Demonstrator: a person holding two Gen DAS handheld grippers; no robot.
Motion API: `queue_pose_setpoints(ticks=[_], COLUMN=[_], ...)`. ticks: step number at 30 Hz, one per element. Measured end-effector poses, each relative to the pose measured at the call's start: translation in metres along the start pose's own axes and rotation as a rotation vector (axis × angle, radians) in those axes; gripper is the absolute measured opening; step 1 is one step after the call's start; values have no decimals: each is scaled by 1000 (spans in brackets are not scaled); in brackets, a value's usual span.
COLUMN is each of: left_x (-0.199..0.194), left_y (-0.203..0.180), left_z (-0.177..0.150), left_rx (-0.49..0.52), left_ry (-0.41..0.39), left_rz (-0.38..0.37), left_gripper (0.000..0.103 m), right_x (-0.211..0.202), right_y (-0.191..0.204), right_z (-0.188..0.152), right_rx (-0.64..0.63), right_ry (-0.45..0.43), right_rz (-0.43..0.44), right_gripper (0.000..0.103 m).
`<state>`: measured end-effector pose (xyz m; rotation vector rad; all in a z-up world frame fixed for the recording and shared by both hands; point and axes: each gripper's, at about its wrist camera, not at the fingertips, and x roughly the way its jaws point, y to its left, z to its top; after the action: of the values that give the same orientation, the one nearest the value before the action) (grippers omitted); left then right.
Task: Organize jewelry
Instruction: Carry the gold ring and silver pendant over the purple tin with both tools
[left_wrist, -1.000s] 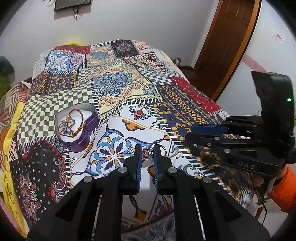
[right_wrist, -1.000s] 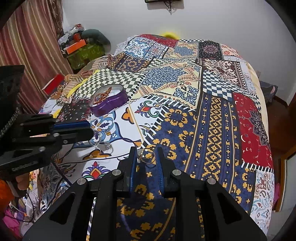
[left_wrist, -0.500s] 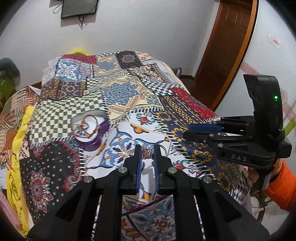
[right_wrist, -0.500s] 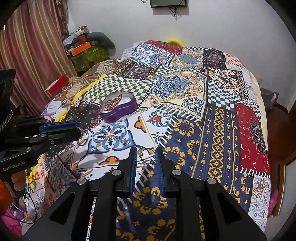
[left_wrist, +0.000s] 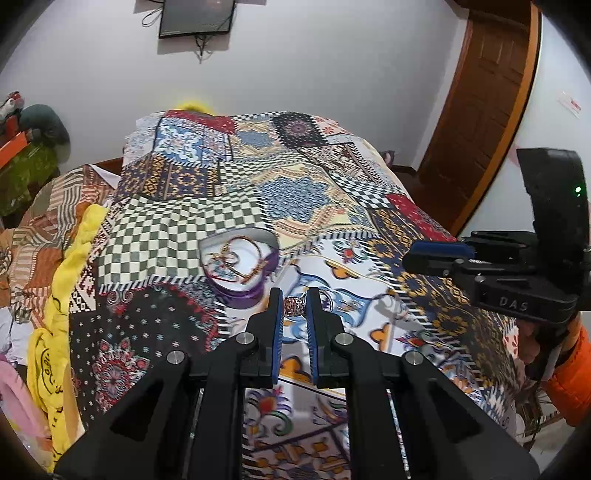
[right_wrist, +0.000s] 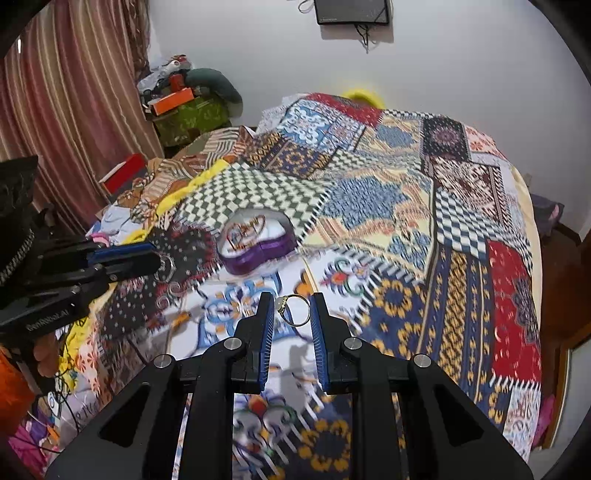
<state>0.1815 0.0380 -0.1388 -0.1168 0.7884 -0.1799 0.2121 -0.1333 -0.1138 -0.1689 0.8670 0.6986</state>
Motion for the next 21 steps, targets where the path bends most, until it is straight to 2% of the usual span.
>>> queue_pose_setpoints(ticks=[10,21], left_x=[13,43], left_y=[33,69], left_z=[12,24], left_rx=[-32,-71], left_ry=[-18,-20], left_rz=[23,35], left_gripper=[11,11], right_x=[18,54], right_y=[13,19], right_z=[36,63], right_rx=[-29,-58], right_ry=[-36,-22], right_rz=[28,36], right_gripper=[18,18])
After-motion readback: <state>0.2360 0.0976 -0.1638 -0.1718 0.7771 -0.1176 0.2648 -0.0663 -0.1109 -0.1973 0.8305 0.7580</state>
